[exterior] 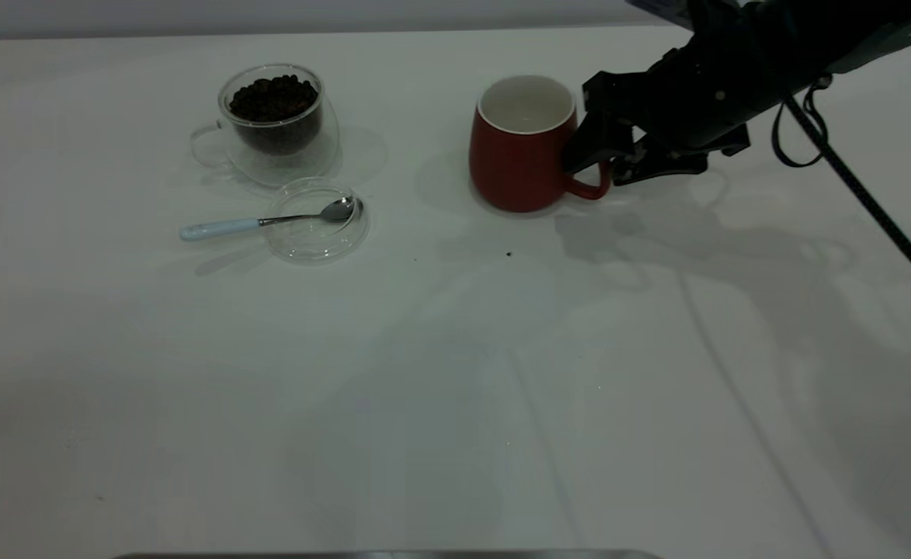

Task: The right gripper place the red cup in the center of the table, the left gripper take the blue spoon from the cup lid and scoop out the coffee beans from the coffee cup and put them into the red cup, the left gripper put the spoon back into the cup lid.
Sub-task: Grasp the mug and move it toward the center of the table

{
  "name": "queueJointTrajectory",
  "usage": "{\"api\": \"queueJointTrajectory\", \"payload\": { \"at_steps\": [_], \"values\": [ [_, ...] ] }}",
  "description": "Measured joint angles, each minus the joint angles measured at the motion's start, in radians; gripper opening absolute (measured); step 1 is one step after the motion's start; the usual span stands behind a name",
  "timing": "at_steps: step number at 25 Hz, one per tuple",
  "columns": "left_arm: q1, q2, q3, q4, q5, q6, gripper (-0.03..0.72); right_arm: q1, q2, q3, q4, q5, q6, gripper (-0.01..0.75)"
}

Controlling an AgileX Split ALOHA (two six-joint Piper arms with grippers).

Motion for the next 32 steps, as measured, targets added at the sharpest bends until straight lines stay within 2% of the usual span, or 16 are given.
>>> {"api": "queueJointTrajectory", "payload": {
  "at_steps": [18,27,32],
  "values": [
    [0.0,0.0,0.0,0.0,0.0,0.0,0.34,0.058,0.0,0.0,0.003,0.002,-0.048,0.557],
    [0.0,0.0,0.0,0.0,0.0,0.0,0.34,0.057,-0.013,0.0,-0.053,-0.019,-0.049,0.557],
    [0.0,0.0,0.0,0.0,0.0,0.0,0.34,0.027,-0.048,-0.04,-0.03,-0.051,-0.048,0.556]
  ]
}}
